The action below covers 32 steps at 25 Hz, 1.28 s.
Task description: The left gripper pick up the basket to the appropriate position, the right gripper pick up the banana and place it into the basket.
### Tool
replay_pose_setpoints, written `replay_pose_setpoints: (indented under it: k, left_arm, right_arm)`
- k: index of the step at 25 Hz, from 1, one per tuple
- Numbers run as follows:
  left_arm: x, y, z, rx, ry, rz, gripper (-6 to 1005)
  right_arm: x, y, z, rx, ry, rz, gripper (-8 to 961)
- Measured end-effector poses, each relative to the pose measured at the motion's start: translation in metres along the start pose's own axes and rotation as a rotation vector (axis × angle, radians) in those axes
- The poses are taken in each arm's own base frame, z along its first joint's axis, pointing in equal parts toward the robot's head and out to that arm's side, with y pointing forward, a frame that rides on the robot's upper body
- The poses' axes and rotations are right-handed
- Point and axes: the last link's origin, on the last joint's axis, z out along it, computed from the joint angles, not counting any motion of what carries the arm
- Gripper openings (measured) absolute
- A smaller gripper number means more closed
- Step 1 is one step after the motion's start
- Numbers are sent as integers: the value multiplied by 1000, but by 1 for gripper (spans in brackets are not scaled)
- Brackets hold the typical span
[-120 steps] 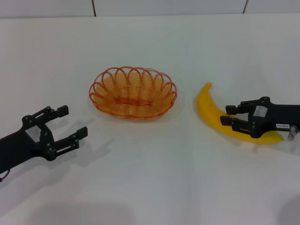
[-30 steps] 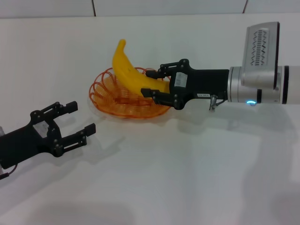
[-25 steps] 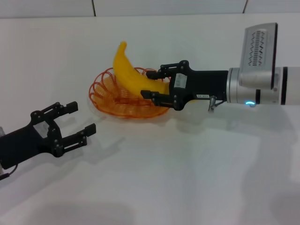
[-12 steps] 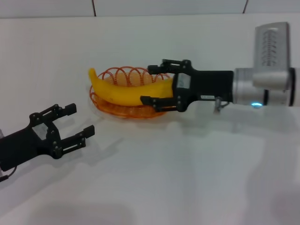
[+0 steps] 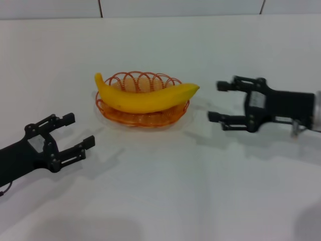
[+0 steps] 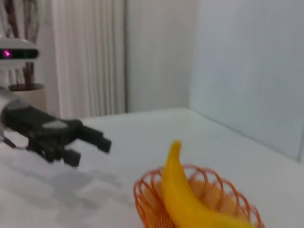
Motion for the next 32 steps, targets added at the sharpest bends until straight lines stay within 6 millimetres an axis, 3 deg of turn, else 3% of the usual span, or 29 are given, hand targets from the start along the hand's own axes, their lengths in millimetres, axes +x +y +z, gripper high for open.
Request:
replay_pose_setpoints:
  k: [4, 9, 16, 32]
  left_arm:
    - [-1, -2, -5, 32, 9, -9, 802]
    - [-2, -3, -6, 46, 9, -10, 802]
    - [-8, -4, -16, 80, -1, 0, 802]
    - [-9, -2, -15, 75, -3, 11, 802]
  right_arm:
    - [14, 3, -17, 25, 32, 51, 814]
    - [26, 8, -19, 28, 75, 68, 809]
    - [30, 12, -23, 33, 75, 81, 807]
    - [33, 8, -38, 78, 71, 91, 804]
